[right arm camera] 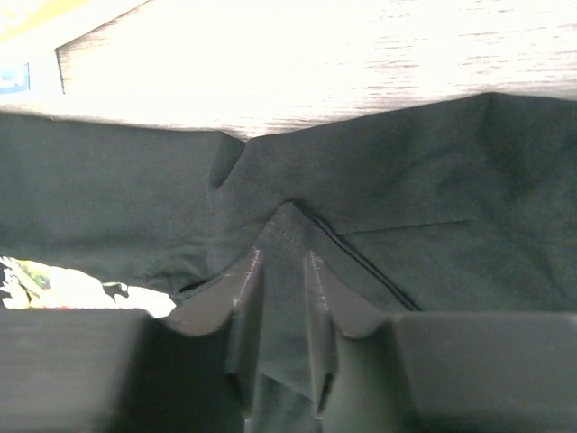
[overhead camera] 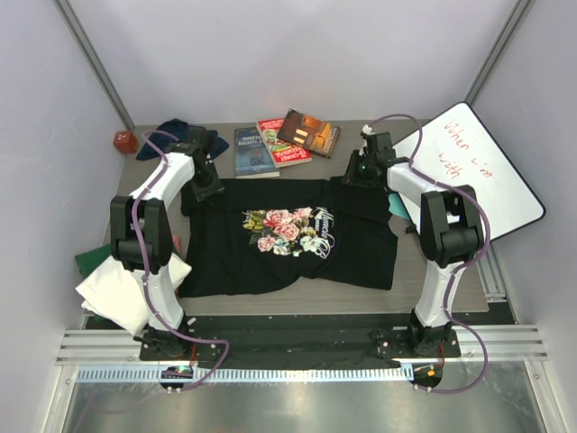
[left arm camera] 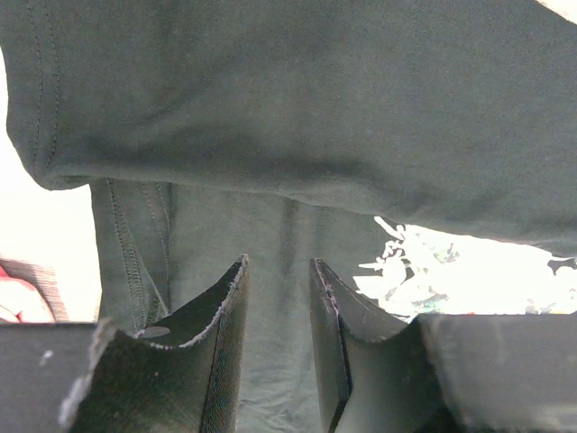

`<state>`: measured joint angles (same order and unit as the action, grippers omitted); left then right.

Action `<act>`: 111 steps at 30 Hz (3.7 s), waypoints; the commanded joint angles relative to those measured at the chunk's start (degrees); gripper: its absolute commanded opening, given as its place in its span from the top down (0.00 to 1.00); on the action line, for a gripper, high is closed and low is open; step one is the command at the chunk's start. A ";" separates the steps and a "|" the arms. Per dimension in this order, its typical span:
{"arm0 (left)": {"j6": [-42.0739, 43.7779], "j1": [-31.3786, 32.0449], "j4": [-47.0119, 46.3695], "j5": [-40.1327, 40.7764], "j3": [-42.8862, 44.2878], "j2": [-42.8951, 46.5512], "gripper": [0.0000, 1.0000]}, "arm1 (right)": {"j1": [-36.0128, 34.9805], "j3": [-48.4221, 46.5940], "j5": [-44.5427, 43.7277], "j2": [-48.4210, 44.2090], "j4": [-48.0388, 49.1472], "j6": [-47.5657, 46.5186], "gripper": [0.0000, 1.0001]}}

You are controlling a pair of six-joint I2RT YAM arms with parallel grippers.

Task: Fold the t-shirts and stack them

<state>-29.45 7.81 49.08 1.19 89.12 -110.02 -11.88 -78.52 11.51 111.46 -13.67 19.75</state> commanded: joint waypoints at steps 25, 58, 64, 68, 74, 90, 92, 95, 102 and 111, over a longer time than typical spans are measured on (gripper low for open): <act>0.98 0.01 1.19 -1.02 3.16 -1.52 0.67 | -0.16 -0.76 2.47 2.54 3.74 -0.41 0.99; 0.80 0.10 1.46 -3.13 3.16 -1.08 0.68 | 2.83 9.97 -14.06 -5.64 0.93 0.29 0.67; 0.80 0.10 1.55 -3.30 3.25 -1.34 0.67 | 3.00 8.82 -12.83 -4.15 -0.22 0.12 0.67; 0.80 0.10 1.46 -3.21 3.34 -1.34 0.68 | 3.09 8.74 -12.74 -4.06 -0.13 -0.15 0.54; 0.89 0.10 1.46 -3.21 3.34 -1.43 0.68 | 3.35 7.68 -9.32 -3.00 -0.57 -0.41 0.66; 0.80 0.10 1.46 -3.65 3.43 -1.69 0.68 | 3.27 8.29 -7.73 -6.42 -1.97 0.47 0.99; 0.62 0.10 1.46 -3.65 3.43 -1.69 0.68 | 3.27 8.65 -7.55 -8.01 -1.89 0.47 0.99; 0.62 0.10 1.46 -3.83 3.43 -1.78 0.68 | 3.27 9.09 -7.20 -9.85 -1.97 0.64 0.99; 0.62 0.10 1.46 -3.83 3.52 -1.60 0.68 | 3.27 9.79 -5.62 -12.84 -2.06 1.52 0.99; 0.62 0.10 1.63 -3.83 3.60 -1.52 0.68 | 1.52 13.04 -2.18 -18.29 -3.63 1.70 0.99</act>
<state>-29.36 7.81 50.24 -1.61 90.65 -111.77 -8.86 -67.16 7.79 98.65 -16.21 21.37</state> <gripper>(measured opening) 0.321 0.018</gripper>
